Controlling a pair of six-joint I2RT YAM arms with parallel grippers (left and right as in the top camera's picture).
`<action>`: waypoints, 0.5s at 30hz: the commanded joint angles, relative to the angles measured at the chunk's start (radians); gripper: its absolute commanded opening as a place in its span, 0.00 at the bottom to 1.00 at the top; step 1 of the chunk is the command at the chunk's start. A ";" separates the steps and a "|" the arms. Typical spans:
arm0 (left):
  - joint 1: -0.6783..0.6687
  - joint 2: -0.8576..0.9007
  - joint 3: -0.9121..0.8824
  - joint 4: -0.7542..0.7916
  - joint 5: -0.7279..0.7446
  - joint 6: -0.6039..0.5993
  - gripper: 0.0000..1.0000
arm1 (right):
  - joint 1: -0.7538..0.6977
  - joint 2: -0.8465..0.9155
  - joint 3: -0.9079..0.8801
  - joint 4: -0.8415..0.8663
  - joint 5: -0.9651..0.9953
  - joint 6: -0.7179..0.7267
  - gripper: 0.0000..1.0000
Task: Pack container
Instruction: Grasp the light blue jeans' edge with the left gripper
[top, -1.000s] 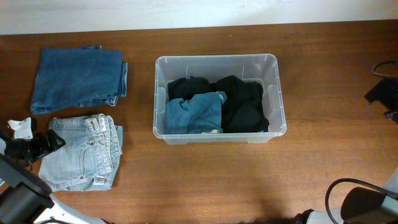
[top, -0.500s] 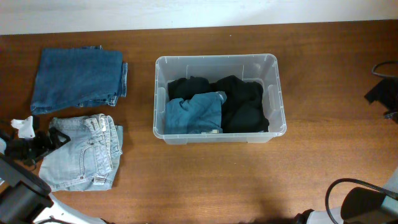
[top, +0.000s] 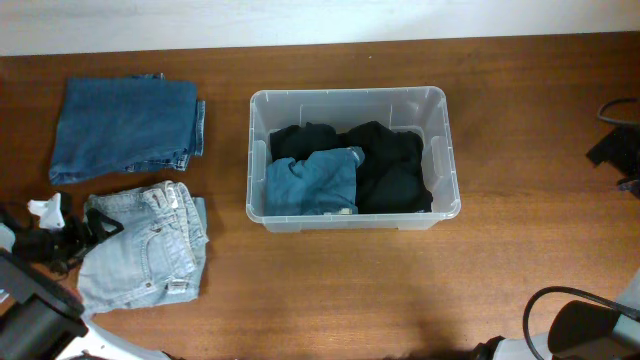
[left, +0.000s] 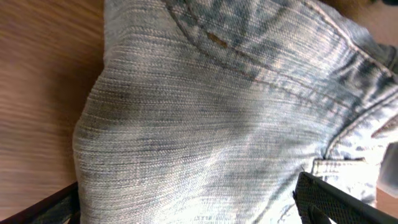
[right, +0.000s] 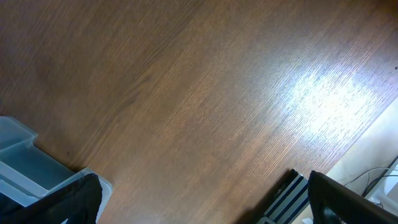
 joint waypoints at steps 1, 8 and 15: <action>-0.005 0.037 -0.104 -0.009 0.086 -0.024 0.99 | -0.006 -0.008 0.000 0.000 0.003 0.012 0.99; -0.005 0.037 -0.156 0.020 0.181 -0.025 0.99 | -0.006 -0.008 0.000 0.000 0.003 0.012 0.99; -0.005 0.037 -0.156 0.028 0.166 -0.025 0.99 | -0.006 -0.008 0.000 0.000 0.003 0.012 0.99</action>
